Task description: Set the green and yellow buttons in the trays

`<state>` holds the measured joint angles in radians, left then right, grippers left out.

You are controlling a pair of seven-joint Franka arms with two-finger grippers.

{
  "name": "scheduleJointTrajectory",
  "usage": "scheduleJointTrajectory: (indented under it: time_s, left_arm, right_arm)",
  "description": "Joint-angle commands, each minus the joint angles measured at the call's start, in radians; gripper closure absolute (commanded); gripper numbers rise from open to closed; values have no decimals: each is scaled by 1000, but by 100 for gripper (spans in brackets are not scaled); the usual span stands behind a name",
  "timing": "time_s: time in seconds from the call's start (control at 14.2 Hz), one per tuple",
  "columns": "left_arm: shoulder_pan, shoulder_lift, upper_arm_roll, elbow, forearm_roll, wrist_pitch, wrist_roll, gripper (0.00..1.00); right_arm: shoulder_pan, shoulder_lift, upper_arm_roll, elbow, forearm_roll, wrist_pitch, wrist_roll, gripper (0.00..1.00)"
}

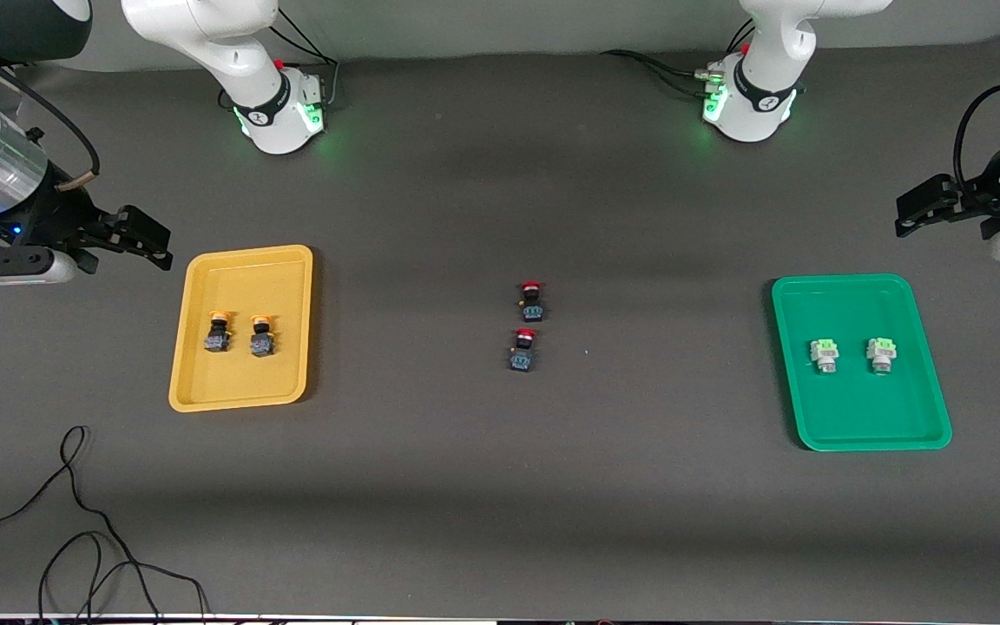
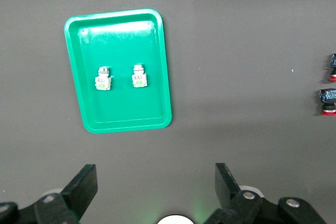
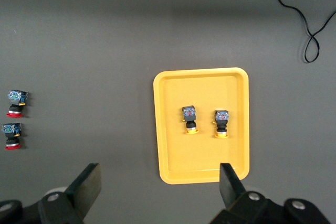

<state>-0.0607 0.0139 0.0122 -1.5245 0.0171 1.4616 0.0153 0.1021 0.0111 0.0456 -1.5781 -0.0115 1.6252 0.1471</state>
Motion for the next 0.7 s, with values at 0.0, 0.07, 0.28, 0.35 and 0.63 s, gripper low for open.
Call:
scheduleJointTrajectory:
  time_s: [0.0, 0.07, 0.28, 0.35, 0.63]
  left_arm:
    - [1, -17, 0, -19, -8, -3, 0, 0]
    - [1, -17, 0, -17, -8, -3, 0, 0]
    - [1, -17, 0, -19, -8, -3, 0, 0]
    - [1, -17, 0, -17, -8, -3, 0, 0]
    - [1, -17, 0, -19, -8, -3, 0, 0]
  right_arm:
    - [-9, 41, 8, 44, -16, -27, -6, 0]
    - [-5, 43, 7, 41, -15, -27, -4, 0]
    - [7, 41, 8, 33, -15, -31, 2, 0]
    - [8, 41, 8, 33, -15, -41, 2, 0]
    - [7, 41, 7, 33, -15, -59, 0, 0]
